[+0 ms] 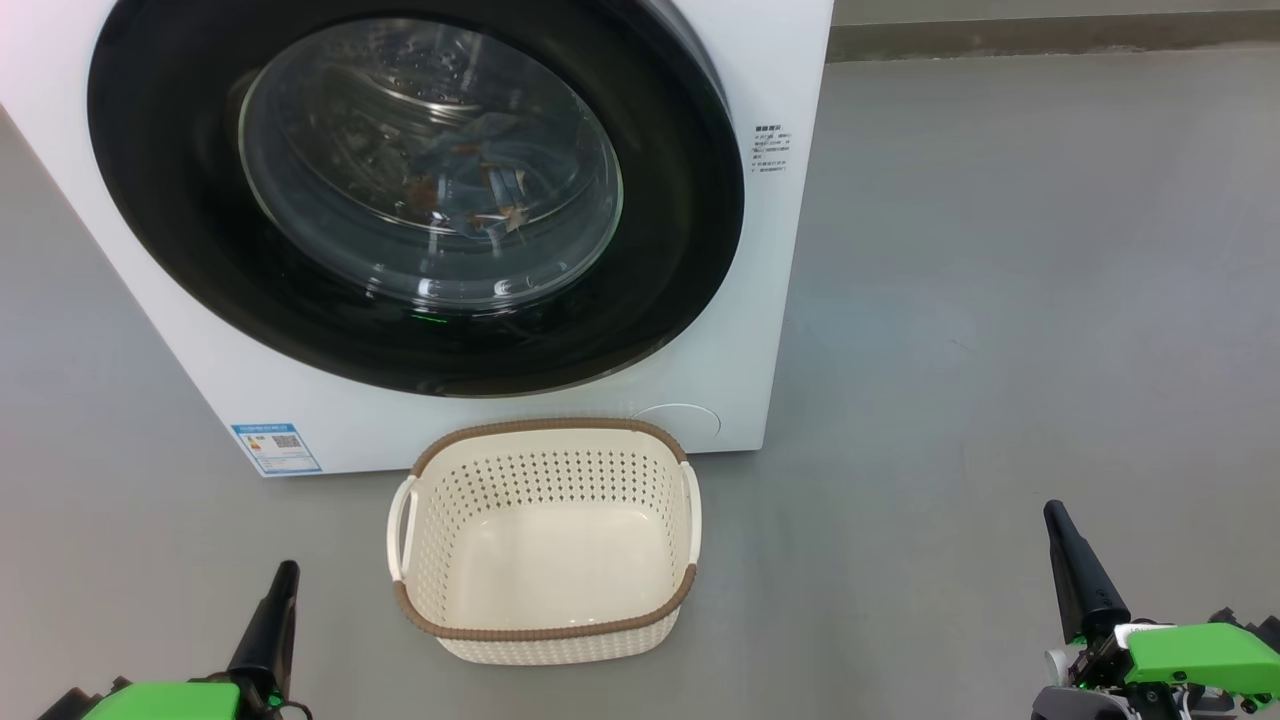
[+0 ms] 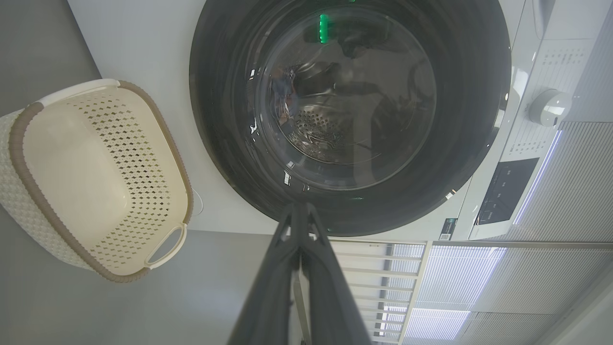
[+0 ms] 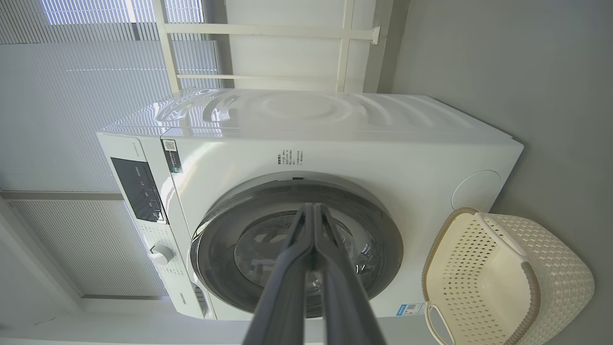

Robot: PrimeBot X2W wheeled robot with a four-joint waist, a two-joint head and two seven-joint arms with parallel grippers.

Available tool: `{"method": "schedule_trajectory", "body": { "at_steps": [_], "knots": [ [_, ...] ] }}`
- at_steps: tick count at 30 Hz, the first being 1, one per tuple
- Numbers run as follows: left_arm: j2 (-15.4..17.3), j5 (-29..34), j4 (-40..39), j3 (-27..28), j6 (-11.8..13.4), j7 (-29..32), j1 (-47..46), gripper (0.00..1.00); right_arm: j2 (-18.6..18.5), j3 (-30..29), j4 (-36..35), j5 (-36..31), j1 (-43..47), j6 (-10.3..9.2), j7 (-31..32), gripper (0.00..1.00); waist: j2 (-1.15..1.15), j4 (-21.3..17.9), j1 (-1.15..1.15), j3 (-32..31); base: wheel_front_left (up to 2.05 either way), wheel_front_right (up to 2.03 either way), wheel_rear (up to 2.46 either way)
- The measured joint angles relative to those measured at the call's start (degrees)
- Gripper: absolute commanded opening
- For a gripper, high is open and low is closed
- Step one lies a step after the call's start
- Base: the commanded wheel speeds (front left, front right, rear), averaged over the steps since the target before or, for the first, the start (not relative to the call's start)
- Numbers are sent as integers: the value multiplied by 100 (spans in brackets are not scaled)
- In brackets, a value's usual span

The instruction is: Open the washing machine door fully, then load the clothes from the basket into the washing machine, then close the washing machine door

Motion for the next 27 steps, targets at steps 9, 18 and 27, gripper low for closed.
{"method": "schedule_trajectory", "body": {
  "at_steps": [9,18,27],
  "knots": [
    [-1,0,0,0,0,0,0,0,0,0,0,0,0,0,0,0,0,0,0,0,0,0,0],
    [-1,0,0,1,0,1,0,0,0,0,0,-1,0,0,-1,0,0,0,0,0,0,0,0],
    [-1,0,0,1,0,1,0,0,0,0,-1,0,0,0,0,0,0,0,0,0,0,0,0]
  ]
}}
